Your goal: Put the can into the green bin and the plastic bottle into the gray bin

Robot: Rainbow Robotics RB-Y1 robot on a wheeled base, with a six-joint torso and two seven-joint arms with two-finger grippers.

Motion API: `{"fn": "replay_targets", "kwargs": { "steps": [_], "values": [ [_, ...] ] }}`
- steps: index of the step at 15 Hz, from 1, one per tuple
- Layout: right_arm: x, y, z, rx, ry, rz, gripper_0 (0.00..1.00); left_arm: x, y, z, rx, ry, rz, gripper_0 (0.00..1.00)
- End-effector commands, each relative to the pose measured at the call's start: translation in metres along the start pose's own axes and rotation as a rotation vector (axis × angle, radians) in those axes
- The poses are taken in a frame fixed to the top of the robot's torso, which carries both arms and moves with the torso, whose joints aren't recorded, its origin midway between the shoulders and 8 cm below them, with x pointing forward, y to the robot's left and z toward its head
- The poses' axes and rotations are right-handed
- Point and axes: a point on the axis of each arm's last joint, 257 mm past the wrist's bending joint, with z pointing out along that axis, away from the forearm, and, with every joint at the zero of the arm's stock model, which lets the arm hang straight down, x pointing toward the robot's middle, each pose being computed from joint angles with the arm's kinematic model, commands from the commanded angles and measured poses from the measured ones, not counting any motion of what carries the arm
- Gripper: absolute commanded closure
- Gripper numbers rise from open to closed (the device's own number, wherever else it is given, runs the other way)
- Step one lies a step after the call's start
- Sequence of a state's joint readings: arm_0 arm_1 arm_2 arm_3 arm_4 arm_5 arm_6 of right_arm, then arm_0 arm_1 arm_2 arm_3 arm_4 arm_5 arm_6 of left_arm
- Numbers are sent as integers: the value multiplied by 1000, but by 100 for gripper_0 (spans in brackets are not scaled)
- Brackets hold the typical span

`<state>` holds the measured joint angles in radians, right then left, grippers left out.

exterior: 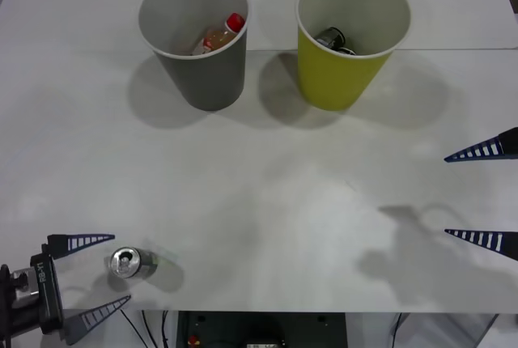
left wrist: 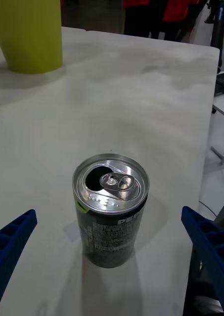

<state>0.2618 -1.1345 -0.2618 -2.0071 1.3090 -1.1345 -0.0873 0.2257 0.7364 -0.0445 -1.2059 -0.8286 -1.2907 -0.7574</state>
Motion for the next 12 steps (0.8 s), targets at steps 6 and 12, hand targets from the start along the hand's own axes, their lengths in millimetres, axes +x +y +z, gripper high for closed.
{"fn": "replay_targets", "kwargs": {
  "steps": [6,12],
  "values": [
    [0,0,0,0,0,0,0,7,-5,27,-47,-35,4,0],
    [0,0,0,0,0,0,0,12,-1,42,-68,-47,14,0]
  ]
}}
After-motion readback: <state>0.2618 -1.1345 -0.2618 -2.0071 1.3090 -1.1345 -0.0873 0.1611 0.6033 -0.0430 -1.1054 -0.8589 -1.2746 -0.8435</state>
